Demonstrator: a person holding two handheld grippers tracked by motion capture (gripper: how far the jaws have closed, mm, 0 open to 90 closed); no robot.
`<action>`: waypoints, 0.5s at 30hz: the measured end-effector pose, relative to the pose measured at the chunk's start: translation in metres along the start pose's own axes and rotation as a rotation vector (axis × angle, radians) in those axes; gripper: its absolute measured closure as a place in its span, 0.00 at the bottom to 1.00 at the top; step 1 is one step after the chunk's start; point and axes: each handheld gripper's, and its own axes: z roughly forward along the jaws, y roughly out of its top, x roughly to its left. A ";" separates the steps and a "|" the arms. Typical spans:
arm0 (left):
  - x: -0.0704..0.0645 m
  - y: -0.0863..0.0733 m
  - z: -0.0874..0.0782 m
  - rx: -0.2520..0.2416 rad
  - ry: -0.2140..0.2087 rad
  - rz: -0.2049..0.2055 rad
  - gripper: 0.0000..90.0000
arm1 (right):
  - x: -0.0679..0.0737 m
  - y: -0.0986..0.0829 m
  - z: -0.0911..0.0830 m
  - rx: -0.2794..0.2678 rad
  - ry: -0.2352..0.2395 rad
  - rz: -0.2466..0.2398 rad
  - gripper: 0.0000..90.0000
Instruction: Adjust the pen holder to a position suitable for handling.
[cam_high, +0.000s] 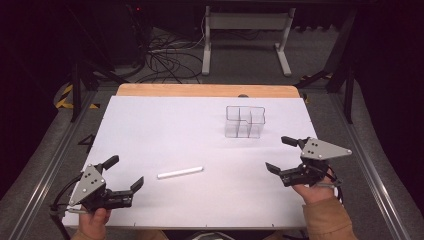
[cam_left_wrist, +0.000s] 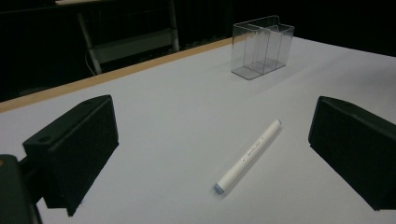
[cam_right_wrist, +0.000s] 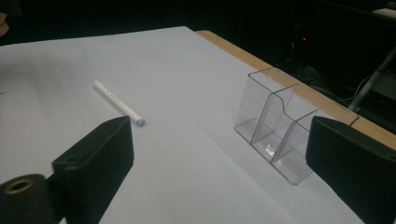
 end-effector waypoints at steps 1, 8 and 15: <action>0.000 0.000 0.000 0.000 -0.001 -0.002 0.03 | 0.000 0.000 0.000 0.000 0.000 0.000 0.10; 0.000 -0.001 -0.002 0.004 0.005 0.003 0.03 | -0.008 0.016 0.003 0.069 0.026 -0.035 0.18; 0.000 -0.001 -0.002 0.000 0.004 -0.003 0.03 | -0.017 0.029 0.012 0.118 0.049 -0.053 0.22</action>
